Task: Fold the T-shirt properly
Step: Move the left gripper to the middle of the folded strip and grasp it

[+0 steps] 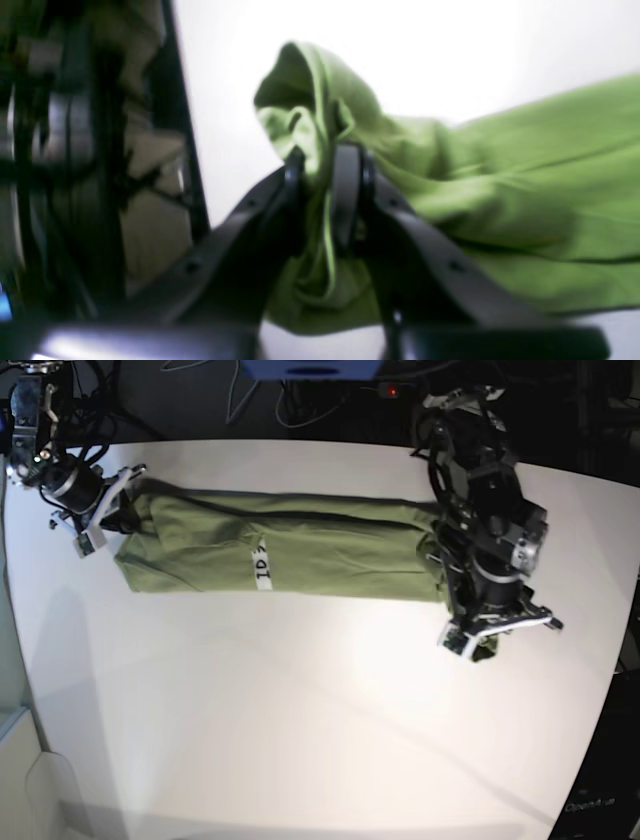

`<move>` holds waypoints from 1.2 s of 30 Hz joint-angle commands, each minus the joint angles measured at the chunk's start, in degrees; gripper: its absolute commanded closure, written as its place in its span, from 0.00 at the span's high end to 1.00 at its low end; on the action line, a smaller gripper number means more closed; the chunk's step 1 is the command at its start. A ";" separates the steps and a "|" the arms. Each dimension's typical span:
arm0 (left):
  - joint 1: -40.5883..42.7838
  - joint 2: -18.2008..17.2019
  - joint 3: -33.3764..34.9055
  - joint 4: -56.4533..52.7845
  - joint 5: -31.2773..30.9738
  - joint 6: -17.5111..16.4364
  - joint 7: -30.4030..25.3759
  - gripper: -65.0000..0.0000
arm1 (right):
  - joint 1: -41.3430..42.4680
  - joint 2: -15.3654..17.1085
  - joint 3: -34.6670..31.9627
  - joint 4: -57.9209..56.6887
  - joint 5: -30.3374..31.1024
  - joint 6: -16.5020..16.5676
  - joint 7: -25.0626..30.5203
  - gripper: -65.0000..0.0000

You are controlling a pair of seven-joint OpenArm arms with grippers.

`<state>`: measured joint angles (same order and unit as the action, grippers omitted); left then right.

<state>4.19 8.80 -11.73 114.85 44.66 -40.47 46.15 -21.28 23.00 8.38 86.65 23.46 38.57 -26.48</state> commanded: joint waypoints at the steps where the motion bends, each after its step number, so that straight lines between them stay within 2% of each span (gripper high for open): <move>1: 0.25 0.20 2.19 1.06 1.53 0.47 -0.74 0.04 | -0.22 0.78 0.19 0.25 -1.18 0.16 -1.43 0.02; 7: 2.36 0.20 12.47 0.54 7.07 0.47 -0.13 0.04 | -0.22 0.86 0.19 0.43 -1.18 0.16 -1.43 0.02; 15: 5.35 0.20 25.48 0.27 6.90 0.47 -0.13 0.04 | -0.22 0.78 -0.43 0.60 -1.18 0.16 -1.43 0.02; 20: 6.50 0.20 31.11 -5.00 6.90 0.47 -0.13 0.04 | 0.49 0.86 -2.18 0.51 -1.18 0.16 -1.61 0.01; 23: 6.50 0.20 31.37 -7.73 6.46 4.29 -0.13 0.04 | 0.49 0.86 -2.18 0.60 -1.18 0.16 -1.61 0.01; 27: 6.58 0.20 30.14 -8.08 1.18 10.62 1.28 0.04 | 0.49 0.86 -2.18 0.60 -1.18 0.16 -1.61 0.01; 33: 5.97 0.20 27.07 -7.90 -6.29 17.04 3.30 0.04 | 0.49 0.86 -2.18 0.60 -1.18 0.16 -1.61 0.01; 36: 6.14 0.20 26.28 -7.90 -11.21 22.49 3.39 0.04 | 0.49 0.86 -2.18 0.60 -1.18 0.16 -1.61 0.01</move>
<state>10.70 8.45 14.35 105.80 33.41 -17.89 50.50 -20.51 23.29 6.24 86.98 23.07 38.54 -26.52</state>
